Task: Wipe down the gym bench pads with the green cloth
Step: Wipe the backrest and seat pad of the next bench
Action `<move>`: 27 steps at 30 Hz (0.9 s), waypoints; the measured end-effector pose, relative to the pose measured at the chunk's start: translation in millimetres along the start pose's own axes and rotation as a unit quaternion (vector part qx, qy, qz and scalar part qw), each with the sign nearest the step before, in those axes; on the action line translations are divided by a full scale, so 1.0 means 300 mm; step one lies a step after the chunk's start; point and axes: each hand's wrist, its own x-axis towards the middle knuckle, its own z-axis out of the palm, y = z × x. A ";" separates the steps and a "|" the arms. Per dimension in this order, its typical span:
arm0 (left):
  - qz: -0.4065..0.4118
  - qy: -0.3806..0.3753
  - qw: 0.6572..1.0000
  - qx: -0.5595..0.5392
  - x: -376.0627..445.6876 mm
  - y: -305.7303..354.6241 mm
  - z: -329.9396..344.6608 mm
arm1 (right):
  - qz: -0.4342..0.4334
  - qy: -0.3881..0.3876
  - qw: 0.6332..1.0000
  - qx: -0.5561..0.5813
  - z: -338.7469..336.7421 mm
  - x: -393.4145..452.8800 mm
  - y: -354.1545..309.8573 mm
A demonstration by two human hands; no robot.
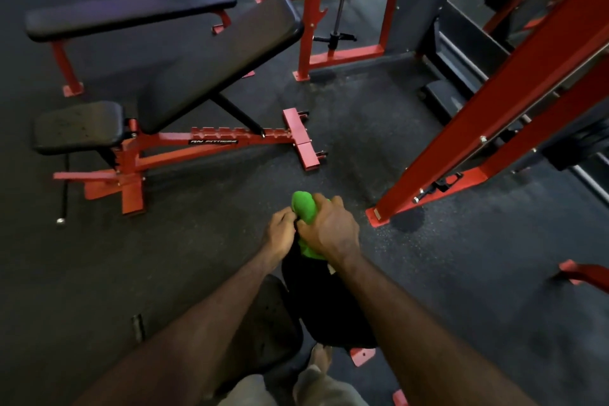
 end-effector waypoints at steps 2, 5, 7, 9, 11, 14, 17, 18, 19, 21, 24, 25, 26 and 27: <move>0.005 -0.025 1.000 -0.014 -0.013 0.016 -0.001 | 0.003 0.030 0.999 0.022 0.007 -0.093 0.063; 0.042 -0.091 0.995 0.009 -0.016 0.035 -0.005 | 0.059 0.060 0.995 0.056 0.024 -0.259 0.172; 0.066 -0.118 0.990 0.042 -0.029 0.058 0.003 | 0.078 0.074 0.993 0.040 0.034 -0.300 0.200; 0.095 -0.125 0.982 0.103 -0.035 0.068 0.010 | 0.082 0.087 0.993 0.023 0.035 -0.274 0.169; 0.104 -0.136 0.975 0.144 -0.042 0.079 0.012 | 0.077 0.094 0.992 0.021 0.039 -0.221 0.119; 0.140 -0.125 0.961 0.201 -0.051 0.090 0.012 | 0.071 0.104 0.991 0.044 0.046 -0.199 0.098; 0.212 -0.136 0.941 0.226 -0.058 0.108 0.015 | 0.100 0.113 0.986 0.067 0.053 -0.299 0.173; 0.229 -0.151 0.932 0.235 -0.063 0.125 0.020 | 0.119 0.120 0.983 0.065 0.062 -0.352 0.207; 0.244 -0.165 0.924 0.245 -0.064 0.128 0.019 | 0.129 0.122 0.982 0.061 0.073 -0.394 0.235; 0.277 -0.203 0.895 0.286 -0.074 0.146 0.032 | 0.145 0.140 0.978 0.051 0.087 -0.435 0.268; 0.324 -0.229 0.837 0.376 -0.095 0.125 0.063 | 0.132 0.158 0.979 0.011 0.095 -0.371 0.227; 0.340 -0.226 0.829 0.383 -0.105 0.125 0.076 | 0.129 0.162 0.978 0.005 0.098 -0.345 0.201; 0.341 -0.217 0.834 0.375 -0.103 0.123 0.081 | 0.124 0.162 0.979 0.007 0.097 -0.322 0.182; 0.339 -0.204 0.843 0.365 -0.097 0.123 0.079 | 0.118 0.165 0.979 0.015 0.100 -0.311 0.174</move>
